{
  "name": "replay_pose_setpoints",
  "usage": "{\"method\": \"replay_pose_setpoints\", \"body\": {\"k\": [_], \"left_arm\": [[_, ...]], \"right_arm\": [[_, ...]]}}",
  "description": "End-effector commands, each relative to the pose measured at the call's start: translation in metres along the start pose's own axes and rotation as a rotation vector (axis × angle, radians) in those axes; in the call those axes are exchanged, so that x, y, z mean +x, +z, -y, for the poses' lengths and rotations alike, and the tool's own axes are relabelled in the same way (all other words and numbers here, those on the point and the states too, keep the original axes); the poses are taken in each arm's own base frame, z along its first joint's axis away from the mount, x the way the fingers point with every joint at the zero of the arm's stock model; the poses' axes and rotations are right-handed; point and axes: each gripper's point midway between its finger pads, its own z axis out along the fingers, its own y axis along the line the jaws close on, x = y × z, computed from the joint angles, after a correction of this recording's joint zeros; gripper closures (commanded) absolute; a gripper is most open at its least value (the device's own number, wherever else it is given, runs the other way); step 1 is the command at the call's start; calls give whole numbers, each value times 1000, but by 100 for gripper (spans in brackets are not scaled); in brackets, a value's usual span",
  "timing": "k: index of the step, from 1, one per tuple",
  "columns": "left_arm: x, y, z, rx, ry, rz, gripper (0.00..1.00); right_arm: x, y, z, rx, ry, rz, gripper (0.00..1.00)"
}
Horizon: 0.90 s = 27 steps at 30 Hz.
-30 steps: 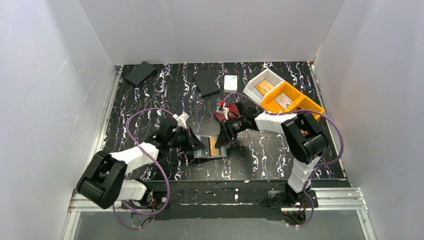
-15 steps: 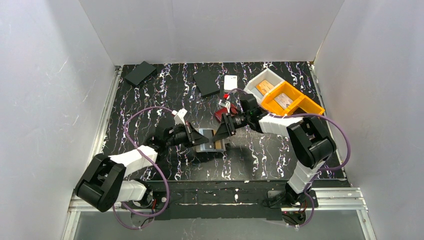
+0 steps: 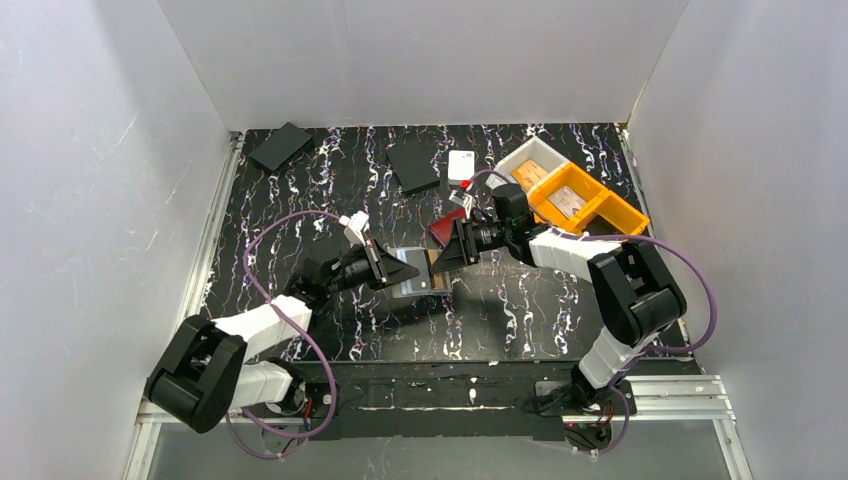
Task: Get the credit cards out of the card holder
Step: Remove the credit card from the card holder.
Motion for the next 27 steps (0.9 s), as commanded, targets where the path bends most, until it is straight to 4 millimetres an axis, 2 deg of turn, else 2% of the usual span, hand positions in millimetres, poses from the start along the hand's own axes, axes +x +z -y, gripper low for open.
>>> {"method": "replay_pose_setpoints", "body": {"k": [1,4,7,10,15,22,27], "left_arm": [[-10,-2,30,132,36,31,100],[-11,-2,34,152,40,39,100],[-10,-2,34,155,37,30,100],[-8,0,32,161,33,19,100],[-6,1,29,161,25,15,100],[-5,-1,19,153,-21,18,100],[-15,-4,19,203,-64,62,100]], "right_arm": [[-1,4,-14,-66,8,5,50],[-3,4,-20,-93,25,11,52],[-8,2,-33,-140,25,33,60],[-12,1,-39,-161,36,40,71],[-13,0,-39,-164,43,40,97],[-17,-10,-29,-140,54,80,99],[-16,-13,-18,-123,74,90,99]]}}
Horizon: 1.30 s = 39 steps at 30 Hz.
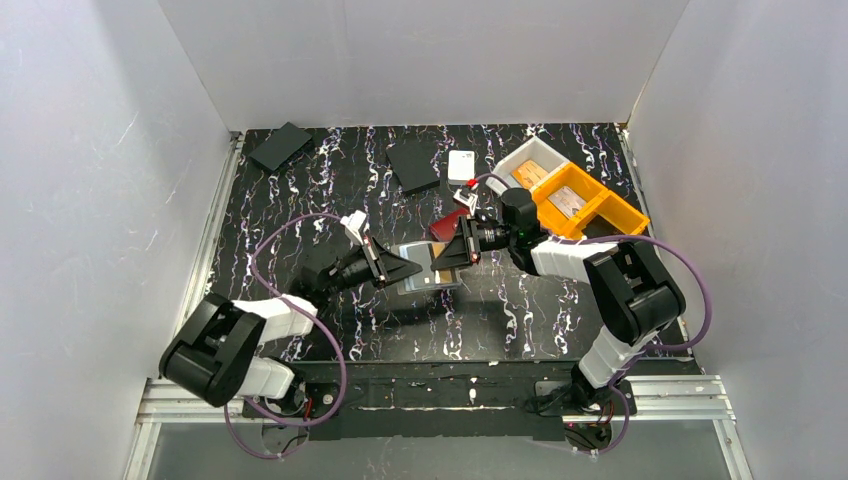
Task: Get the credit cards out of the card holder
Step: Remove the credit card from the card holder.
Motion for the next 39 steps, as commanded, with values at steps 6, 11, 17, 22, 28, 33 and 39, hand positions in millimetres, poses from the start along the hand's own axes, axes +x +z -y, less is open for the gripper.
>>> {"method": "replay_pose_setpoints", "body": {"k": [6,11,17,22,28,33,39], "left_arm": [[-12,-7,11,104,-11,36,98],[-16,-10,12,110,-8,41,97],[-16,-12,8,105,-22,44,96],[-18,-13,7,108,-26,44,96],[-16,-13,-5,78,-43,33,99],[-4,-17,-39,-8,-99,-1,100],[16,-26,-82,-125,-192,-33,100]], "right_arm": [[-7,-9,8,4,-45,38,99],[-8,-12,12,13,-40,49,99],[-10,-16,13,19,-43,59,99],[-9,-17,17,29,-39,63,99],[-9,-22,28,78,-78,60,99],[-12,-35,41,178,-147,63,99],[-21,-51,46,250,-213,89,99]]}}
